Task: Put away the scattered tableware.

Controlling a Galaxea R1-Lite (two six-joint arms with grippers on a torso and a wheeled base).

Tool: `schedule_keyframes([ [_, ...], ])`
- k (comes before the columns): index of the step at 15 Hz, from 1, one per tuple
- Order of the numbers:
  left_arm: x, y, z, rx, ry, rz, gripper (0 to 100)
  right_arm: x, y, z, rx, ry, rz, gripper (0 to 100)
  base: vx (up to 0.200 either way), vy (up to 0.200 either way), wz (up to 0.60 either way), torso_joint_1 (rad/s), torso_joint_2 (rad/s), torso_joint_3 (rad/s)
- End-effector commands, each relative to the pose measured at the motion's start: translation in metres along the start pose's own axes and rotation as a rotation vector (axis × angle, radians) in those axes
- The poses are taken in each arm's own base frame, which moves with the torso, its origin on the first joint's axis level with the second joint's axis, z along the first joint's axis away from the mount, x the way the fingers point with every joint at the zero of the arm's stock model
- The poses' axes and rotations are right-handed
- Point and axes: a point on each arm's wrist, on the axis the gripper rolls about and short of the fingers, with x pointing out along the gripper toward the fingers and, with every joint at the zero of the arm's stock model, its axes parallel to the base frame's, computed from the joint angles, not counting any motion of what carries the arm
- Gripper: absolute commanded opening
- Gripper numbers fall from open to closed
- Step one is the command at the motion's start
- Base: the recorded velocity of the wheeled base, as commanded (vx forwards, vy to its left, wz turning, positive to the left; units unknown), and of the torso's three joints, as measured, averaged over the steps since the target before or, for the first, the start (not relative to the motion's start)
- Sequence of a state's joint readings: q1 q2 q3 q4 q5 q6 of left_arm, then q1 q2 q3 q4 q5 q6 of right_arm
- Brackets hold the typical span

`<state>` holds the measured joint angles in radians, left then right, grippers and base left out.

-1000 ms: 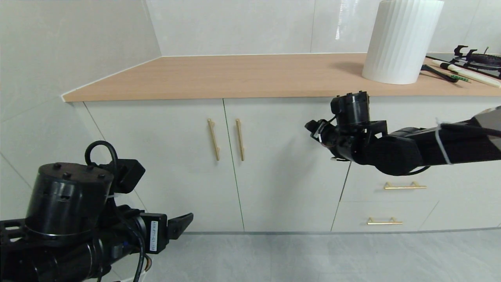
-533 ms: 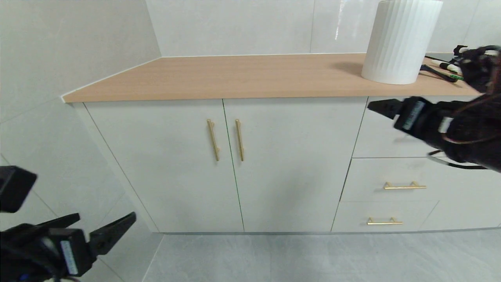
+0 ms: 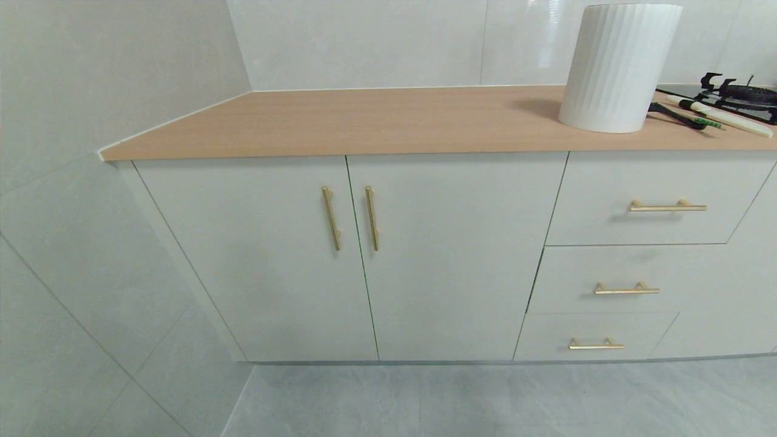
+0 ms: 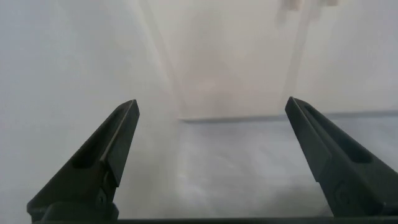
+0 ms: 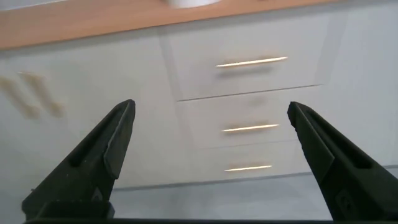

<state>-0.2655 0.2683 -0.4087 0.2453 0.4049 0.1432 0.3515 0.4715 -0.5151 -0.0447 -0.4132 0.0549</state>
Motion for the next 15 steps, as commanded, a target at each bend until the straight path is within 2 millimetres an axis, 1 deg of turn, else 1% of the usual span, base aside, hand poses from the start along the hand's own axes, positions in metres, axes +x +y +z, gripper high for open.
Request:
schedule_keyframes([
  [1,-0.021,0.004,-0.011,-0.030,-0.098,0.099,100,-0.055,-0.019,-0.043,-0.105,-0.130,-0.152,100,0.000,0.000,0.00,0.000,0.00,0.000],
  [2,-0.024,0.003,-0.012,-0.035,-0.105,0.130,100,-0.059,-0.019,-0.054,-0.130,-0.132,-0.191,100,0.000,0.000,0.00,0.000,0.00,0.000],
  [3,-0.026,0.002,-0.013,-0.039,-0.110,0.146,100,-0.056,-0.018,-0.060,-0.140,-0.114,-0.202,100,0.000,0.000,0.00,0.000,0.00,0.000],
  [5,-0.023,-0.001,-0.020,-0.083,-0.083,0.225,100,-0.051,-0.019,-0.072,-0.134,-0.103,-0.367,100,0.000,0.000,0.00,0.000,0.00,0.000],
  [6,-0.024,-0.004,-0.024,-0.102,-0.075,0.266,100,-0.049,-0.018,-0.078,-0.126,-0.101,-0.386,100,0.000,0.000,0.00,0.000,0.00,0.000],
  [7,-0.027,-0.007,-0.034,-0.100,-0.094,0.283,100,-0.046,-0.017,-0.092,-0.135,-0.082,-0.435,100,0.000,0.000,0.00,0.000,0.00,0.000],
  [8,-0.026,-0.010,-0.044,-0.081,-0.086,0.300,100,-0.052,-0.016,-0.104,-0.148,-0.115,-0.472,100,0.000,0.000,0.00,0.000,0.00,0.000],
  [9,-0.021,-0.012,-0.052,-0.084,-0.059,0.314,100,-0.049,-0.016,-0.118,-0.174,-0.086,-0.417,100,0.000,0.000,0.00,0.000,0.00,0.000],
  [10,-0.017,-0.014,-0.057,-0.108,-0.059,0.313,100,-0.044,-0.017,-0.134,-0.180,-0.050,-0.405,100,0.000,0.000,0.00,0.000,0.00,0.000],
  [11,-0.011,-0.016,-0.065,-0.098,-0.043,0.294,100,-0.044,-0.017,-0.136,-0.165,-0.041,-0.387,100,0.000,0.000,0.00,0.000,0.00,0.000],
  [12,-0.005,-0.019,-0.074,-0.077,-0.033,0.278,100,-0.043,-0.016,-0.139,-0.117,-0.024,-0.326,100,0.000,0.000,0.00,0.000,0.00,0.000],
  [13,0.002,-0.022,-0.083,-0.061,-0.041,0.249,100,-0.043,-0.014,-0.143,-0.095,0.010,-0.231,100,0.000,0.000,0.00,0.000,0.00,0.000],
  [14,0.004,-0.024,-0.082,-0.068,-0.103,0.163,100,-0.042,-0.013,-0.144,-0.089,0.024,-0.182,100,0.000,0.000,0.00,0.000,0.00,0.000],
  [15,0.006,-0.027,-0.084,-0.064,-0.127,0.083,100,-0.042,-0.013,-0.144,-0.087,0.021,-0.173,100,0.000,0.000,0.00,0.000,0.00,0.000],
])
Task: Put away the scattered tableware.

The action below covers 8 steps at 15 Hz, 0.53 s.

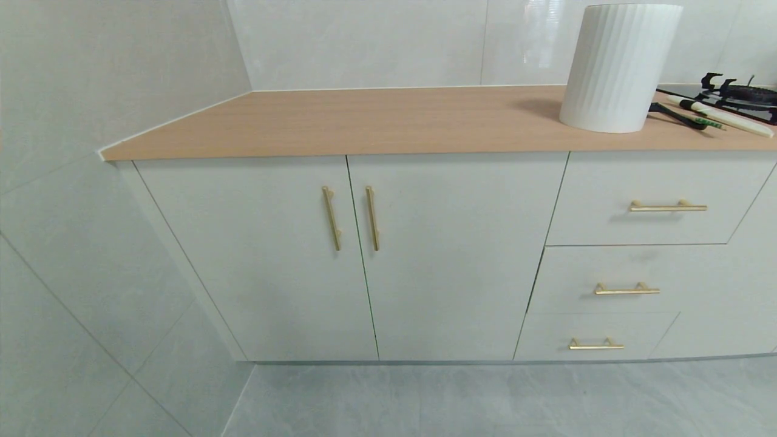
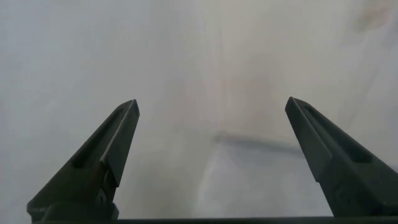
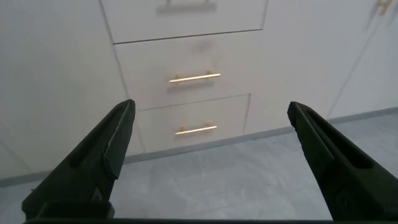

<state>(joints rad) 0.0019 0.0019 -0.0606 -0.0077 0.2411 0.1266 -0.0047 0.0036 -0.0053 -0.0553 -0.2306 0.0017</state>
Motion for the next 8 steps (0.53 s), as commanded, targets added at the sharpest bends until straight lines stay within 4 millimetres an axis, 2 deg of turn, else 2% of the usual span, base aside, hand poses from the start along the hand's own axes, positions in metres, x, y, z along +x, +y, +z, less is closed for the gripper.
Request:
schedule_keyframes([
  [1,0.0036,-0.0044,-0.0121,0.002,0.009,-0.088,100,0.0002,0.0005,-0.0017,-0.001,0.005,0.022,100,0.000,0.000,0.00,0.000,0.00,0.000],
  [3,0.0033,-0.0061,-0.0124,-0.036,0.011,-0.162,100,0.0000,0.0026,-0.0020,-0.003,0.008,0.119,100,0.000,0.000,0.00,0.000,0.00,0.000],
  [4,0.0032,-0.0066,-0.0128,-0.046,0.014,-0.181,100,-0.0008,0.0053,-0.0082,-0.009,0.071,0.246,100,0.000,0.000,0.00,0.000,0.00,0.000],
  [8,0.0033,-0.0077,-0.0165,-0.112,0.054,-0.212,100,-0.0006,0.0053,-0.0064,-0.004,0.051,0.246,100,0.000,0.000,0.00,0.000,0.00,0.000],
])
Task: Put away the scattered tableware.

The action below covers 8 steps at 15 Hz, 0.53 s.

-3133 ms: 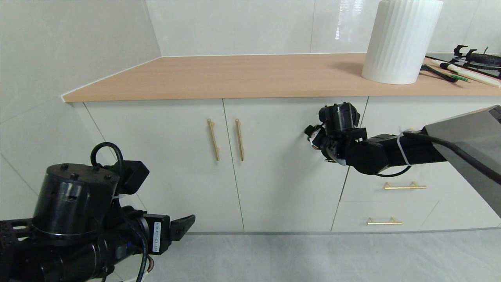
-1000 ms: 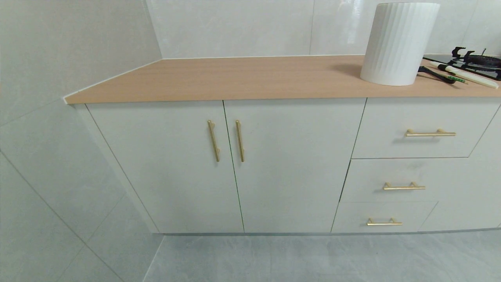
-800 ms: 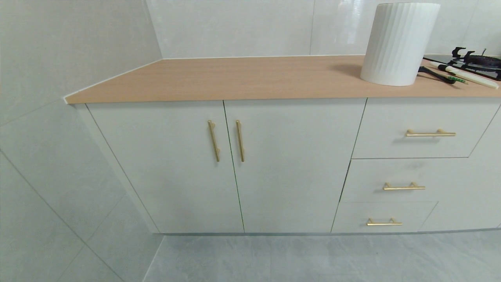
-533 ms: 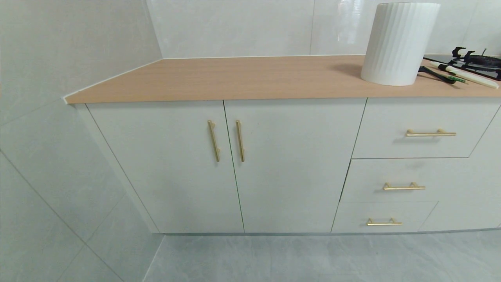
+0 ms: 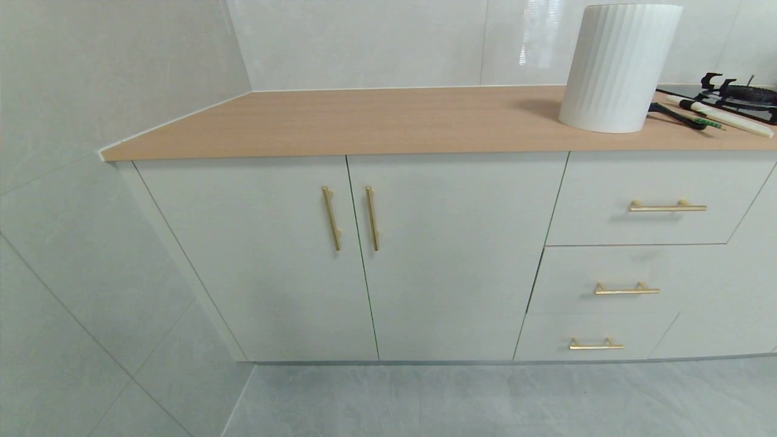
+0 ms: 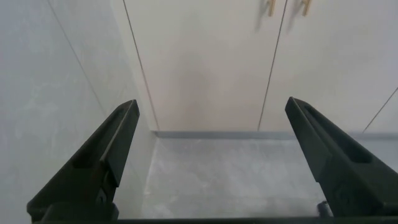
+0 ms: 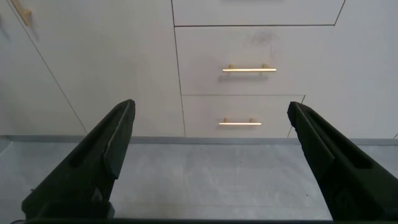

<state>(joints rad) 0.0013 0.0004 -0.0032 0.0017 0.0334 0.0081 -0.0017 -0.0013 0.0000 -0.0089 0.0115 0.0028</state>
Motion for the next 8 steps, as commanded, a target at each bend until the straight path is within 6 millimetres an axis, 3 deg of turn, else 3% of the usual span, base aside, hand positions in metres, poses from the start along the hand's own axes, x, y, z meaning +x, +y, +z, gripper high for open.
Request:
schedule_keyframes([
  [1,0.0003,0.0000,-0.0001,0.000,0.001,0.001,100,0.0002,0.0000,-0.0001,0.000,0.004,0.001,100,0.000,0.000,0.00,0.000,0.00,0.000],
  [8,0.0002,0.0000,-0.0003,-0.003,0.001,0.001,100,0.0002,0.0000,-0.0001,0.000,0.004,-0.002,100,0.000,0.000,0.00,0.000,0.00,0.000],
])
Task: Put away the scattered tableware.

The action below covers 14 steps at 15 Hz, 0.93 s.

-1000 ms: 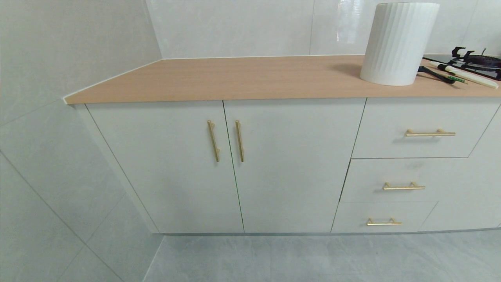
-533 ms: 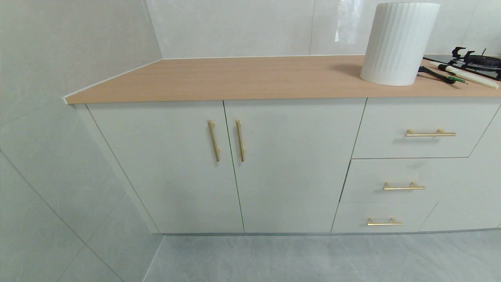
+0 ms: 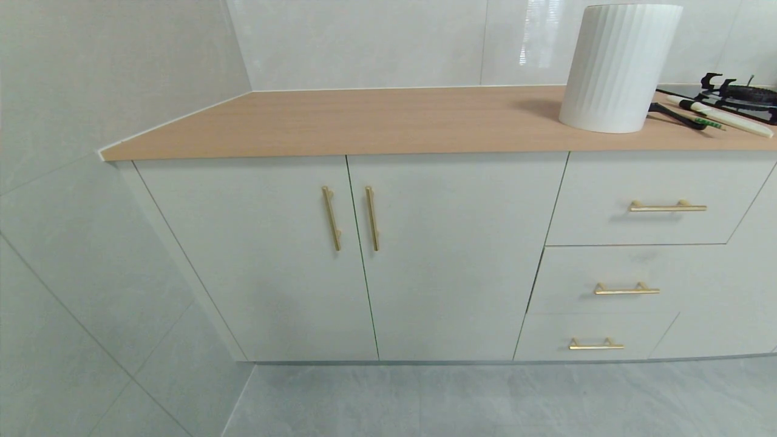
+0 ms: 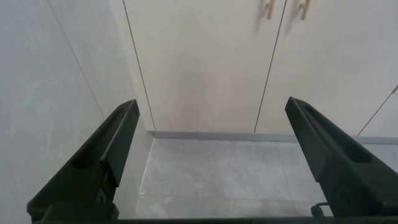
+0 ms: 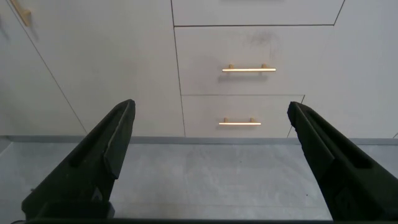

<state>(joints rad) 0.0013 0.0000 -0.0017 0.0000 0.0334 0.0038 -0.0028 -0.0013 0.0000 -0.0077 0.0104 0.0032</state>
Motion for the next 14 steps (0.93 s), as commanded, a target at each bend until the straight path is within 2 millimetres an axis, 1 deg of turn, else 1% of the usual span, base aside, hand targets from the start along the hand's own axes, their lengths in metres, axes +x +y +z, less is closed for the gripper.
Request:
schedule_keyframes([
  [1,0.0001,0.0000,0.0000,0.001,0.002,0.001,100,0.0002,0.0000,0.0001,0.000,0.003,0.000,100,0.000,0.000,0.00,0.000,0.00,0.000],
  [8,0.0001,0.0000,0.0000,-0.008,0.002,0.001,100,0.0002,0.0000,0.0001,0.000,0.003,0.003,100,0.000,0.000,0.00,0.000,0.00,0.000],
  [14,0.0001,0.0000,0.0000,-0.008,0.002,0.002,100,0.0002,0.0000,0.0001,0.000,0.003,0.002,100,0.000,-0.200,0.00,0.004,0.00,0.004],
])
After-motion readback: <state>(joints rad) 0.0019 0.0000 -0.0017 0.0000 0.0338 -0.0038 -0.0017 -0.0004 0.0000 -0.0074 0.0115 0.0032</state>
